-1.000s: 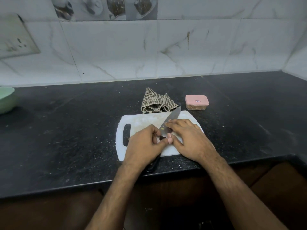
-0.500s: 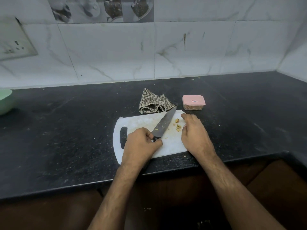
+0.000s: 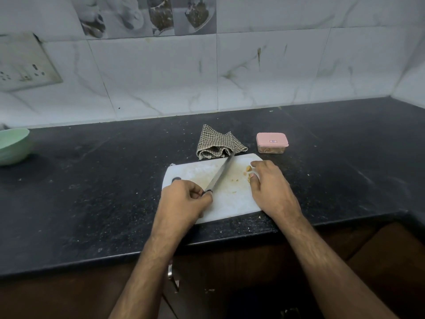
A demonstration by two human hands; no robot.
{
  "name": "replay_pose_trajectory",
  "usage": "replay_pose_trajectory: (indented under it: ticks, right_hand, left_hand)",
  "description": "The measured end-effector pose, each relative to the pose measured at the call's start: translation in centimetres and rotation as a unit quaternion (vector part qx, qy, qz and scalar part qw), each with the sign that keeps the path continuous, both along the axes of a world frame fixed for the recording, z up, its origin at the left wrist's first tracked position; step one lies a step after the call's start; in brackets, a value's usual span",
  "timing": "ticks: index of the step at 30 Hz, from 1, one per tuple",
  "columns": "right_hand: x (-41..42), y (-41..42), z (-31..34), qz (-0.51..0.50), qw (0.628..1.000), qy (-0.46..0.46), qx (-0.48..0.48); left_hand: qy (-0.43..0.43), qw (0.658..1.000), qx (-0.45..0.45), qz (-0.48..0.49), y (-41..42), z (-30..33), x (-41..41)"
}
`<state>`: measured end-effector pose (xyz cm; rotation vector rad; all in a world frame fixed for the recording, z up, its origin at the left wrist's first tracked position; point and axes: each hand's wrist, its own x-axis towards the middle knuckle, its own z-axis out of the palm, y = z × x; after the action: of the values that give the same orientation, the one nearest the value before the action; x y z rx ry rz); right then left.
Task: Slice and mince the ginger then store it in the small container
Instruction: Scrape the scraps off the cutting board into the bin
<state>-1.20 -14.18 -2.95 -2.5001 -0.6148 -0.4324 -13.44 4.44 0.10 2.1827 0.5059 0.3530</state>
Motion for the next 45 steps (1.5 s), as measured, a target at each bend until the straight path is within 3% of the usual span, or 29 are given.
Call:
replay_pose_trajectory:
  ticks: [4,7,10,12,16,19,25,28,29,31,33,35,38,45]
  right_hand:
    - [-0.8,-0.1,0.1,0.03,0.996,-0.079,0.002]
    - [-3.2,-0.2,0.3,0.05,0.985,-0.084,0.141]
    - [-6.8,-0.1,0.1,0.023,0.947,0.043,0.319]
    - [-8.7,0.2,0.2,0.042,0.895,0.171,0.41]
    - [-10.1,-0.5,1.2,0.099,0.857,0.272,0.426]
    - [-10.1,-1.6,2.0,0.097,0.816,0.343,0.455]
    - [-9.9,-3.2,2.0,0.086,0.795,0.377,0.467]
    - [-10.3,-3.4,2.1,0.072,0.782,0.405,0.468]
    - [-10.4,-3.4,2.3,0.064,0.783,0.41,0.464]
    - [-10.4,-3.7,2.2,0.044,0.814,0.385,0.433]
    - [-9.8,-4.1,1.6,0.017,0.866,0.332,0.373]
    - [-9.4,-4.5,1.0,0.004,0.9,0.294,0.322]
    - [-9.8,-4.6,1.2,0.005,0.94,0.247,0.237]
    - [-9.9,-4.9,1.6,0.014,0.969,0.228,0.093]
  left_hand:
    - [-0.057,0.996,-0.061,0.02,-1.8,0.6,-0.8]
    - [-0.09,0.988,-0.128,0.016,-3.7,0.8,-1.0]
    - [-0.117,0.977,-0.175,0.027,-5.4,0.2,-1.2]
    - [-0.134,0.97,-0.201,0.026,-6.7,-0.3,-1.5]
    - [-0.145,0.974,-0.174,-0.002,-9.0,-1.2,-2.8]
    - [-0.127,0.98,-0.126,-0.081,-10.0,-1.9,-3.1]
    - [-0.094,0.945,-0.248,-0.192,-9.7,-2.1,-4.5]
    - [-0.118,0.949,-0.246,-0.156,-8.8,-1.6,-5.2]
    - [-0.126,0.961,-0.222,-0.111,-8.3,-1.5,-5.2]
    - [-0.121,0.989,-0.085,0.01,-6.3,-1.8,-5.1]
    - [-0.07,0.991,0.072,0.088,-4.0,-2.0,-5.0]
    - [0.01,0.982,0.136,0.128,-2.4,-1.9,-4.6]
    - [0.092,0.969,0.155,0.17,-1.1,-1.8,-3.5]
    - [0.142,0.962,0.096,0.214,1.4,-0.5,-0.9]
